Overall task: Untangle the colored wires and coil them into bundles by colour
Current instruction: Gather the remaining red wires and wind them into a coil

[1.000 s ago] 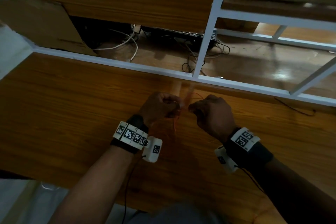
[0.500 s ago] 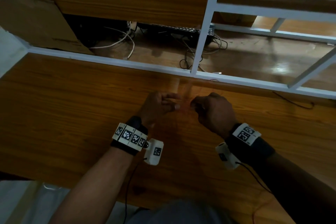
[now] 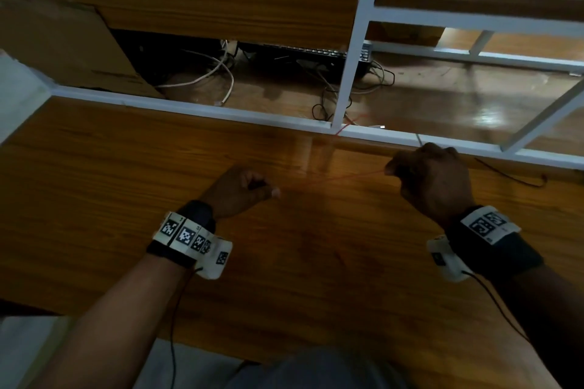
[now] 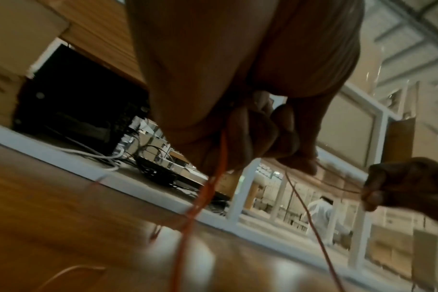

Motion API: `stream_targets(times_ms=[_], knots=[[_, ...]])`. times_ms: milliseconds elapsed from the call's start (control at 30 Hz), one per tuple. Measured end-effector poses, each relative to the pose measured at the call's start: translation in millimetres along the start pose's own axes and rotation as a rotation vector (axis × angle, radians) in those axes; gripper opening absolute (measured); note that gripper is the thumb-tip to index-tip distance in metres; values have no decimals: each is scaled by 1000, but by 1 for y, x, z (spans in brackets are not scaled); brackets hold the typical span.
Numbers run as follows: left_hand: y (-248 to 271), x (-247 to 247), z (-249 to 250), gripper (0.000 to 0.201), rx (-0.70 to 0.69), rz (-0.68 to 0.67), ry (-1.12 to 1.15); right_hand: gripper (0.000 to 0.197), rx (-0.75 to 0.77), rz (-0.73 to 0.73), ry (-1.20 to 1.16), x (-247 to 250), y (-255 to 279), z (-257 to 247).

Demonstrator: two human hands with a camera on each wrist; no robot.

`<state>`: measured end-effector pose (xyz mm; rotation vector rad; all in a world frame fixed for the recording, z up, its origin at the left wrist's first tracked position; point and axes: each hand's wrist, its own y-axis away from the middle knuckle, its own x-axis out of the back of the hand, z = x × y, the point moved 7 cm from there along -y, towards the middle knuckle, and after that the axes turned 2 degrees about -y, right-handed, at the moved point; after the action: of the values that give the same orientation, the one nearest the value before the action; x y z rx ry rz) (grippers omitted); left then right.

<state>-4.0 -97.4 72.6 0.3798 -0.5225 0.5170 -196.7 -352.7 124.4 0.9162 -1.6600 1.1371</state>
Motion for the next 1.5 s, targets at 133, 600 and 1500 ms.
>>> stream_targets(times_ms=[133,600,1500], knots=[[3,11,-32,18,69,81,-10,21,-142,-139,-91,-27,4,30],[-10,-17,28,15,-84,120,-51,30,180,-409,-482,-70,-35,-119],[-5,16,11,29,-90,53,-421,70,154,-477,-232,-36,-44,-37]])
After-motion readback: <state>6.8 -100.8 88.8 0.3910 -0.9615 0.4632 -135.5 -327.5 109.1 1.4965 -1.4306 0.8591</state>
